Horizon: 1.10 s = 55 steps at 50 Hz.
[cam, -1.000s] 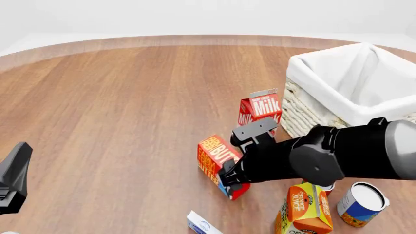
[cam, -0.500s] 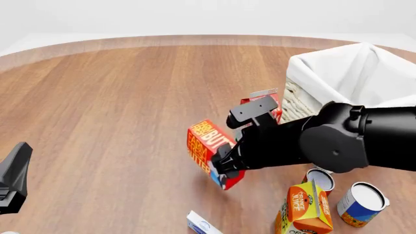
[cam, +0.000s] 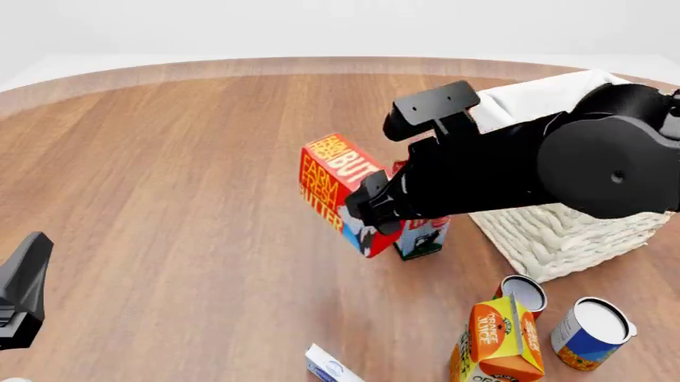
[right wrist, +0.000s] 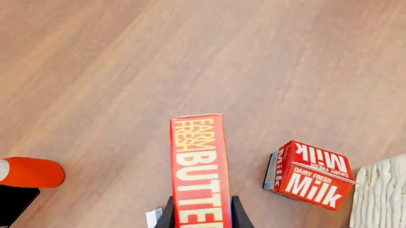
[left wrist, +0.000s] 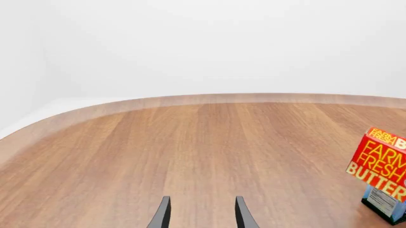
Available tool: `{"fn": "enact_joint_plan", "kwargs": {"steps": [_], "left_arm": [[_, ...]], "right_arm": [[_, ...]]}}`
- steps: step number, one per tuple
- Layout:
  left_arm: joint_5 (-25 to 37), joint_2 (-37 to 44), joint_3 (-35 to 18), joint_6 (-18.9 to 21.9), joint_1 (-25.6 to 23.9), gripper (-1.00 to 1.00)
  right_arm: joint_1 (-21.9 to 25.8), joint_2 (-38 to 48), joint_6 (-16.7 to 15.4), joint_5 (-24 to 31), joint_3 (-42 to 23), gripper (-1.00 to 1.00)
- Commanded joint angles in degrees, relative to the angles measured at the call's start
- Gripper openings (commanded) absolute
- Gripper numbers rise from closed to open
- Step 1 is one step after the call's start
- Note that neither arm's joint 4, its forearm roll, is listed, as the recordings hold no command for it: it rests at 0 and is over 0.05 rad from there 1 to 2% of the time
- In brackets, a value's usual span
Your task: Pick up the cream cheese box and the butter, and put them in the basket.
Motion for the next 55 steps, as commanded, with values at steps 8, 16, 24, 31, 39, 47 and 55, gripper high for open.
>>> {"fn": "enact_joint_plan", "kwargs": {"steps": [8, 16, 24, 31, 39, 47, 55], "left_arm": [[0.00, 0.00, 0.00, 0.01, 0.00, 1.00], [0.00, 0.01, 0.00, 0.03, -0.01, 1.00], [-0.01, -0.02, 0.00, -0.03, 0.01, 1.00], [0.00, 0.01, 0.00, 0.01, 0.00, 1.00], [0.01, 0.02, 0.00, 0.04, 0.00, 1.00], [0.08, -0.03, -0.05, 0.03, 0.00, 1.00], [0.07, -0.03, -0.06, -0.01, 0.00, 1.00]], "right_arm": [[0.34, -3.45, -0.91, 3.95, -7.24, -1.00], [-0.96, -5.04, -1.54, 3.60, -8.07, -1.00], [-2.98, -5.61, -2.52, 3.50, -9.65, -1.00], [-4.45, -7.63, -3.22, 3.51, -10.18, -1.00], [-7.57, -8.91, -3.46, 4.39, -11.35, -1.00], [-10.62, -12.09, -4.76, 7.49, -14.44, -1.00], [-12.50, -14.62, -5.89, 10.31, -18.95, -1.00]]}}
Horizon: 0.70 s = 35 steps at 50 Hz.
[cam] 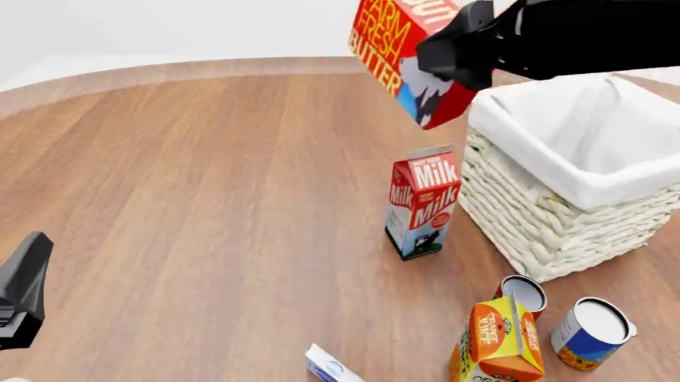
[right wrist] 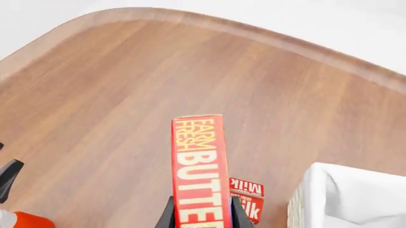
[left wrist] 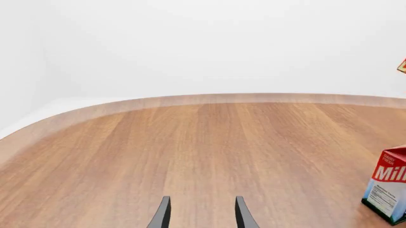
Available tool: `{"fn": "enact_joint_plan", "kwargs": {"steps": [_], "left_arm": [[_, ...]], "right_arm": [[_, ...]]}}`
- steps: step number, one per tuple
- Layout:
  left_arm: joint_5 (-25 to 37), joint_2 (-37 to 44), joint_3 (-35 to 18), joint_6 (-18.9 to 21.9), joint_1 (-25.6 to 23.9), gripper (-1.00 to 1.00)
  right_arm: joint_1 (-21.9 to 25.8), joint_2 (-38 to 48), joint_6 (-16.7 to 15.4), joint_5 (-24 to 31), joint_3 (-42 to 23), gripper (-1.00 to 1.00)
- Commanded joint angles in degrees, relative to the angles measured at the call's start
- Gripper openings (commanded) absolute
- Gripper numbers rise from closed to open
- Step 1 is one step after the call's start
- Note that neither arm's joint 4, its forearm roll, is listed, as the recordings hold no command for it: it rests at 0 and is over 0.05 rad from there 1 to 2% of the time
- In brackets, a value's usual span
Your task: Pick up the cream cheese box and the butter, and put them in the basket.
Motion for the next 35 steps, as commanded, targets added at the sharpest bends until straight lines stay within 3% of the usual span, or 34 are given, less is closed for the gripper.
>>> {"fn": "enact_joint_plan", "kwargs": {"steps": [1, 17, 35], "left_arm": [[0.02, -0.02, -0.02, -0.02, 0.00, 1.00], [-0.02, -0.01, 0.03, -0.02, 0.00, 1.00], [-0.03, -0.03, 0.06, 0.00, -0.01, 1.00]], "right_arm": [[-3.27, -4.18, -0.84, 2.92, -6.12, -1.00], [-9.64, -11.18, -1.21, 6.83, -10.25, -1.00], [-17.60, -20.40, 5.79, 6.22, -3.79, -1.00]]}}
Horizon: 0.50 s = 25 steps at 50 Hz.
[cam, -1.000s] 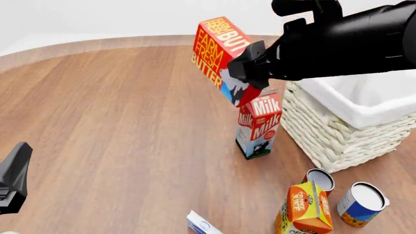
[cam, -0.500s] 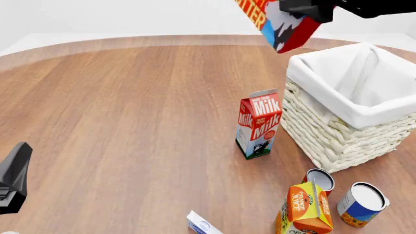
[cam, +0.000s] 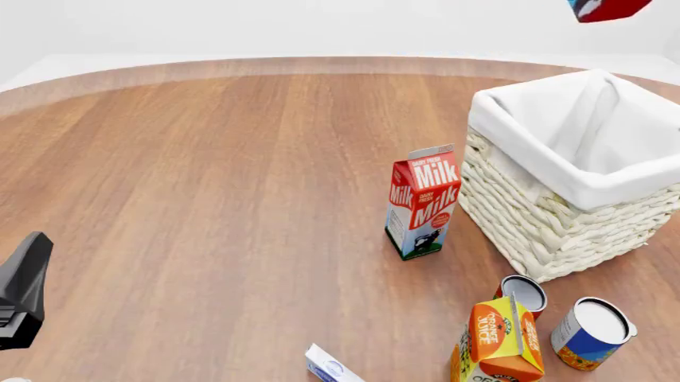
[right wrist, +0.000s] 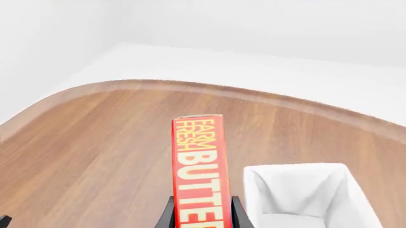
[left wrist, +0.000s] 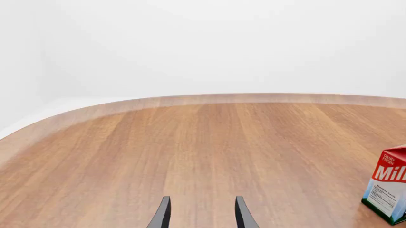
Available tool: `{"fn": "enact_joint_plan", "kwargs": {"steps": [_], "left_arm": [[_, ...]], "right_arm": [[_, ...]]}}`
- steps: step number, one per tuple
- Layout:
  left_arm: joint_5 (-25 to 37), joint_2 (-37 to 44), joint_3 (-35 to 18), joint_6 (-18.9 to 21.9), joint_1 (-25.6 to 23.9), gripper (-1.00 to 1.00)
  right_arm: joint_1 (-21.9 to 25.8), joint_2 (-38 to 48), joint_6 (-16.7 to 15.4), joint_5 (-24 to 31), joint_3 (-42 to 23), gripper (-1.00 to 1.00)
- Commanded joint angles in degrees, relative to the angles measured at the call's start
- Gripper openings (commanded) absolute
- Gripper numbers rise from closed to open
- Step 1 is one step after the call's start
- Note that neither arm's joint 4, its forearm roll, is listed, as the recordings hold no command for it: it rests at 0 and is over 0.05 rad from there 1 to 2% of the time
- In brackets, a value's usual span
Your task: Pick up the cream cheese box and the butter, and put them in the basket.
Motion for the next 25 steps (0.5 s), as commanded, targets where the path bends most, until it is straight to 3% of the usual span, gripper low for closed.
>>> {"fn": "enact_joint_plan", "kwargs": {"steps": [1, 13, 18, 25], "left_arm": [[0.00, 0.00, 0.01, 0.02, -0.01, 1.00], [0.01, -0.02, 0.01, -0.01, -0.01, 1.00], [0.01, -0.01, 0.01, 0.02, -0.01, 1.00], [0.00, -0.02, 0.01, -0.01, 0.00, 1.00]], "right_arm": [[-5.11, -5.68, 5.30, -0.33, 2.21, -1.00], [-8.35, -7.07, 9.21, -2.08, 4.99, -1.00], [-10.26, -7.68, 12.55, -3.21, 6.23, -1.00], [-11.30, -7.81, 13.72, -4.54, 7.99, -1.00]]}}
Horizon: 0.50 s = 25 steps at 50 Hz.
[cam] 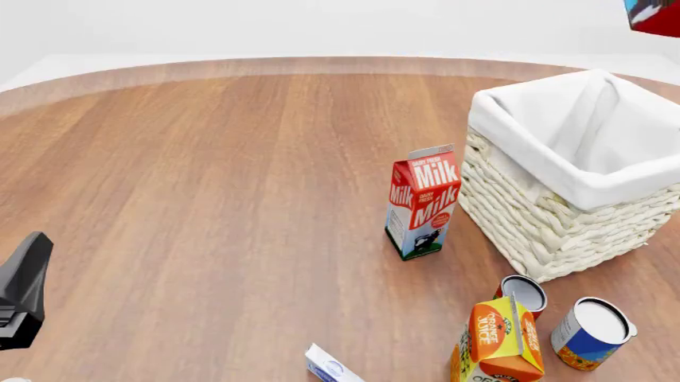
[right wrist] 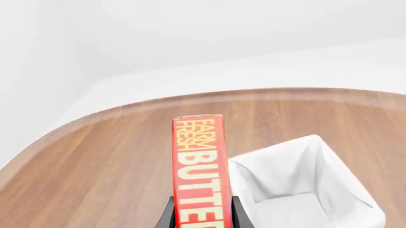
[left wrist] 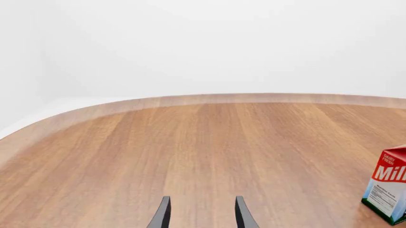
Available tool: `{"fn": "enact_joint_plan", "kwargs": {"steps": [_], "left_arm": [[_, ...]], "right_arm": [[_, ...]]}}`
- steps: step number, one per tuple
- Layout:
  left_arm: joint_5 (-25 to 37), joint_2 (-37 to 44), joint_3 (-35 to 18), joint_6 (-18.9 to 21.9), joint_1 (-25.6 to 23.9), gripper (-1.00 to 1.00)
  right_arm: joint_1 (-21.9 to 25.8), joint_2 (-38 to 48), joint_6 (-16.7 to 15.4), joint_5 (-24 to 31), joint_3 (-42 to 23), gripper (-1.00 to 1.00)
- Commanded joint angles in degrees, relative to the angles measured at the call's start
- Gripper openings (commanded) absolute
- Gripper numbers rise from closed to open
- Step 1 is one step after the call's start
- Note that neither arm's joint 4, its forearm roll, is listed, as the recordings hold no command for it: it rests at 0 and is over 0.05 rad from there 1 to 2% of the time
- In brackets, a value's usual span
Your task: Pick up the cream cheese box and the butter, and put them in the basket.
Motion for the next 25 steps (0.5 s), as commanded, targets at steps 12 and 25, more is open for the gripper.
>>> {"fn": "enact_joint_plan", "kwargs": {"steps": [12, 25], "left_arm": [[0.00, -0.01, 0.00, 0.00, 0.00, 1.00], [0.00, 0.00, 0.00, 0.00, 0.00, 1.00]], "right_arm": [[-6.93, -1.26, 8.90, -3.50, 4.72, -1.00], [-8.63, 1.52, 9.52, -3.34, 5.54, -1.00]]}}
